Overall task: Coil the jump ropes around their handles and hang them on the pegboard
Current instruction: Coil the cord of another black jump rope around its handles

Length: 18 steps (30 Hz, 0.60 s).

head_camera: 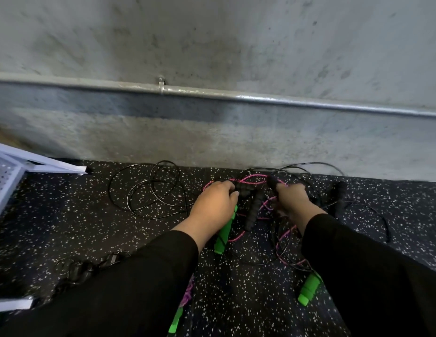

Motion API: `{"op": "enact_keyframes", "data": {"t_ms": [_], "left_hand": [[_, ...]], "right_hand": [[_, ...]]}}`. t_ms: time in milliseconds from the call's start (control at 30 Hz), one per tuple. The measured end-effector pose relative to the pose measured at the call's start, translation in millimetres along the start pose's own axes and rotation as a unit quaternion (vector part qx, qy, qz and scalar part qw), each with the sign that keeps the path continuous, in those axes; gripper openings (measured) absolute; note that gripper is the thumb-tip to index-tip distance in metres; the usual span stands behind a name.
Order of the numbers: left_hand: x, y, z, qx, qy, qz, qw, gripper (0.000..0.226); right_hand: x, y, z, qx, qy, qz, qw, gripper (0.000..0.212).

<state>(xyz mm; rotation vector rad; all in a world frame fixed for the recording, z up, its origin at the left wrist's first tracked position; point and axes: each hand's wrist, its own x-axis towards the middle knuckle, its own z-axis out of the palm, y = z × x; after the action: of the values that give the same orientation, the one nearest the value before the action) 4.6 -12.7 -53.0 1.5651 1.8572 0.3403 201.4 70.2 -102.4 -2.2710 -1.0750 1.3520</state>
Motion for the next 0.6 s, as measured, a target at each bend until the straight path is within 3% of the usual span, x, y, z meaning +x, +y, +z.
{"op": "enact_keyframes", "data": {"t_ms": [100, 233, 300, 400, 500, 600], "left_hand": [[-22.6, 18.1, -24.4, 0.015, 0.019, 0.021, 0.999, 0.033], [-64.2, 43.5, -67.0, 0.031, 0.042, 0.034, 0.998, 0.033], [-87.8, 58.8, -88.1, 0.037, 0.067, 0.046, 0.996, 0.034], [-122.9, 85.2, -114.5, 0.015, 0.096, 0.065, 0.993, 0.037], [-154.3, 114.4, -135.7, -0.014, 0.117, 0.083, 0.99, 0.049], [-179.5, 146.9, -152.4, -0.104, 0.119, 0.094, 0.983, 0.069]], "right_hand": [[-32.3, -20.5, -32.5, 0.153, -0.071, 0.053, 0.984, 0.021], [-91.8, -46.1, -93.0, 0.155, -0.121, 0.045, 0.979, 0.028], [-132.6, -58.4, -119.8, 0.073, -0.124, -0.022, 0.989, 0.033], [-191.8, -74.2, -152.3, -0.028, -0.007, -0.188, 0.982, 0.024], [-260.7, -86.4, -174.5, -0.042, -0.078, -0.239, 0.967, 0.016], [-325.7, -89.8, -190.1, -0.051, -0.092, -0.327, 0.939, 0.013]]}}
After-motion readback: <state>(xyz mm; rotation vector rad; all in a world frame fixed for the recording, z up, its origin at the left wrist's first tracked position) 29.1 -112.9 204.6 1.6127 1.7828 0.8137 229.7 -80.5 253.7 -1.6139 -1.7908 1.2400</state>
